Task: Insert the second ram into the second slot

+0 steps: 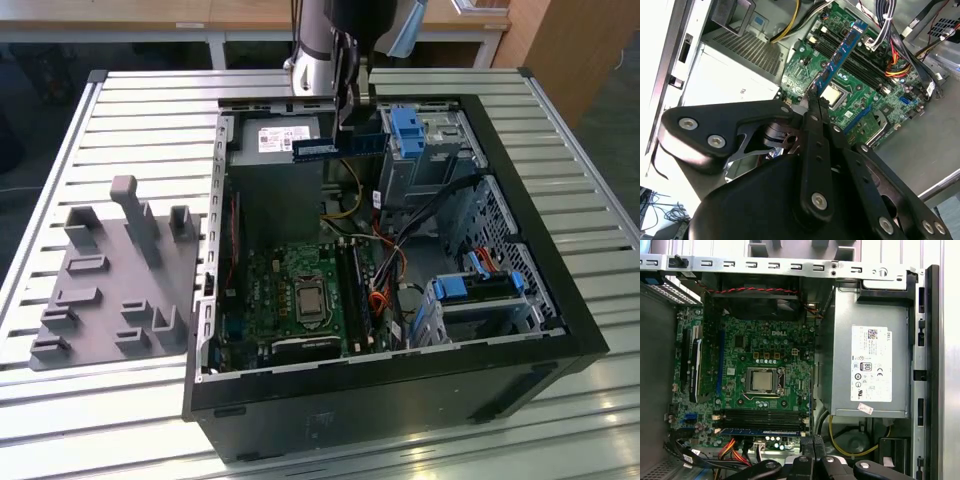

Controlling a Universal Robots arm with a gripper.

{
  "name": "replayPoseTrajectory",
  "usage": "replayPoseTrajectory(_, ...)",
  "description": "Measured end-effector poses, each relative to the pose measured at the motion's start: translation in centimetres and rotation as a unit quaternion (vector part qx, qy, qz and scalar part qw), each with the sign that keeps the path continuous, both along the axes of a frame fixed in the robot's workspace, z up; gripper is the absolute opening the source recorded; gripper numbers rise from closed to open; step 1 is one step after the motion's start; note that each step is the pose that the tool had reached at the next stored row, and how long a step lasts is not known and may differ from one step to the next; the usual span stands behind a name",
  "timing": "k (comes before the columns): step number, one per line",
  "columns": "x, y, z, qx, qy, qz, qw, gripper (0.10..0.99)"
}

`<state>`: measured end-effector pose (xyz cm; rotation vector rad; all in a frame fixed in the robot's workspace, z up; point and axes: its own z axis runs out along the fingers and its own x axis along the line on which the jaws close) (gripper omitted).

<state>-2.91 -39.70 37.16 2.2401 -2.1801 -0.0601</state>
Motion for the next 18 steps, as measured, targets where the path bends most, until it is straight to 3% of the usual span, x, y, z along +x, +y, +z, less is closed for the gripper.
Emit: replayPoseTrajectory(18,0.0,-0.51,0.0,-0.0002,0.0,0.0,1.0,0.114)
